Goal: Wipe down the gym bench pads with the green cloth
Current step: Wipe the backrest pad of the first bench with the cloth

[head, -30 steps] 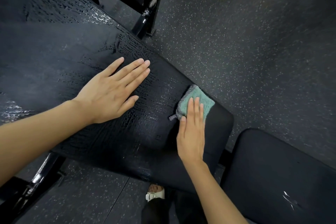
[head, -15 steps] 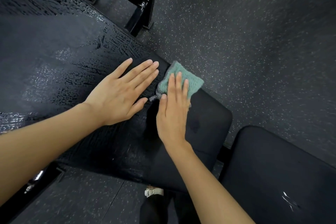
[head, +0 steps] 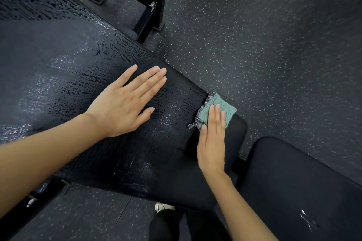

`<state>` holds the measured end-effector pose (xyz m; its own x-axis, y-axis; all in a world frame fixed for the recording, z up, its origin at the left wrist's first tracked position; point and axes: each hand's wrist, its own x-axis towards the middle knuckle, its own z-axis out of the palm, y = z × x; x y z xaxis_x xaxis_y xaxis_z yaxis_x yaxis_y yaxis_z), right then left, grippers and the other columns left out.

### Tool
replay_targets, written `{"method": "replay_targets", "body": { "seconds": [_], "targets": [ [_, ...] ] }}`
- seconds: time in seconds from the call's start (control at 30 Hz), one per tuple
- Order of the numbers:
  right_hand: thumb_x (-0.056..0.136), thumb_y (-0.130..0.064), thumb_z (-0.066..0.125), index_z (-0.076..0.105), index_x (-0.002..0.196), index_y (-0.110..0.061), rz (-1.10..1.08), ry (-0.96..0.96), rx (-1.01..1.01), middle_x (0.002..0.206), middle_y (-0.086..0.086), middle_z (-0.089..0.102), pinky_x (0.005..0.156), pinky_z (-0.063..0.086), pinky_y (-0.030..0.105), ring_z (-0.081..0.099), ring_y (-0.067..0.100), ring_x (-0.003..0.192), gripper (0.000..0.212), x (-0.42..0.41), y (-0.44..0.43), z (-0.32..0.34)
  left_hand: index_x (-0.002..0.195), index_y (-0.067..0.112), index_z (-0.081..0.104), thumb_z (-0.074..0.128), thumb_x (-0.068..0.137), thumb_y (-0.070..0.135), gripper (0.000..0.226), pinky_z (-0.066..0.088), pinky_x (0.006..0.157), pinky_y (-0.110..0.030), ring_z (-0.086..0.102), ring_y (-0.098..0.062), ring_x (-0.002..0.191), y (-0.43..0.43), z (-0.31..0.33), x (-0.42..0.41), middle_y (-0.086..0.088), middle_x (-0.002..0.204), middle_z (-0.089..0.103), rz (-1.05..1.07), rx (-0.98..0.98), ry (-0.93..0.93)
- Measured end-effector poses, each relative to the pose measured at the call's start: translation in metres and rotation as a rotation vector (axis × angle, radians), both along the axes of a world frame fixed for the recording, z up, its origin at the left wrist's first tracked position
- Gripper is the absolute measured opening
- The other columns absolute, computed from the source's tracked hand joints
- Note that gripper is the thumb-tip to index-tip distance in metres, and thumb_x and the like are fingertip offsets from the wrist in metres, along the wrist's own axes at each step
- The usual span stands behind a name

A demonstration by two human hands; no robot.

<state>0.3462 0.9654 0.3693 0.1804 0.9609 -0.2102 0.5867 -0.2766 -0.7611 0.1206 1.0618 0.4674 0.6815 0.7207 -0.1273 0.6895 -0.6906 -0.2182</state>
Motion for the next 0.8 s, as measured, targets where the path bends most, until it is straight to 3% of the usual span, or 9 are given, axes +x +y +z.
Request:
{"method": "replay_targets", "body": {
  "seconds": [0.17, 0.37, 0.53, 0.63, 0.8],
  "targets": [
    [0.103, -0.027, 0.024, 0.008, 0.154, -0.026, -0.111, 0.099, -0.002, 0.162, -0.016, 0.000, 0.123, 0.003, 0.035, -0.013, 0.001, 0.148, 0.053, -0.038, 0.013, 0.021, 0.156, 0.003, 0.017, 0.023, 0.099, 0.042, 0.070, 0.014, 0.123, -0.051, 0.010, -0.024, 0.154, -0.001, 0.000, 0.003, -0.012, 0.166, 0.009, 0.011, 0.008, -0.002],
    [0.106, -0.026, 0.023, 0.011, 0.157, -0.025, 0.163, 0.081, 0.090, 0.163, -0.014, -0.001, 0.120, -0.004, 0.037, -0.016, 0.005, 0.148, 0.052, -0.062, 0.027, 0.044, 0.157, 0.003, 0.016, 0.022, 0.099, 0.042, 0.070, 0.011, 0.124, -0.050, 0.010, -0.023, 0.154, 0.000, 0.000, 0.004, -0.011, 0.166, 0.010, 0.018, 0.012, -0.005],
    [0.106, -0.024, 0.027, 0.009, 0.155, -0.026, 0.289, -0.107, 0.146, 0.164, -0.011, 0.005, 0.122, 0.009, 0.034, -0.008, 0.008, 0.150, 0.053, -0.037, 0.025, 0.029, 0.157, 0.003, 0.015, 0.023, 0.099, 0.042, 0.070, 0.011, 0.124, -0.050, 0.010, -0.023, 0.154, -0.001, 0.000, 0.005, -0.011, 0.166, 0.009, 0.019, 0.017, 0.005],
    [0.105, -0.025, 0.025, 0.007, 0.155, -0.029, 0.266, -0.122, 0.097, 0.164, -0.012, 0.005, 0.122, 0.008, 0.033, -0.007, 0.006, 0.150, 0.053, -0.019, 0.015, 0.020, 0.157, 0.004, 0.015, 0.024, 0.099, 0.042, 0.070, 0.010, 0.124, -0.049, 0.010, -0.023, 0.154, 0.000, 0.000, 0.005, -0.011, 0.166, 0.009, 0.021, 0.019, 0.009],
    [0.101, -0.037, 0.013, -0.001, 0.153, -0.035, 0.243, -0.196, 0.007, 0.162, -0.018, -0.004, 0.119, -0.014, 0.039, -0.013, 0.002, 0.148, 0.054, -0.008, 0.004, 0.018, 0.157, 0.004, 0.016, 0.024, 0.099, 0.042, 0.070, 0.010, 0.124, -0.049, 0.011, -0.024, 0.154, -0.001, 0.000, 0.005, -0.011, 0.166, 0.010, 0.026, 0.016, 0.006]
  ]
}}
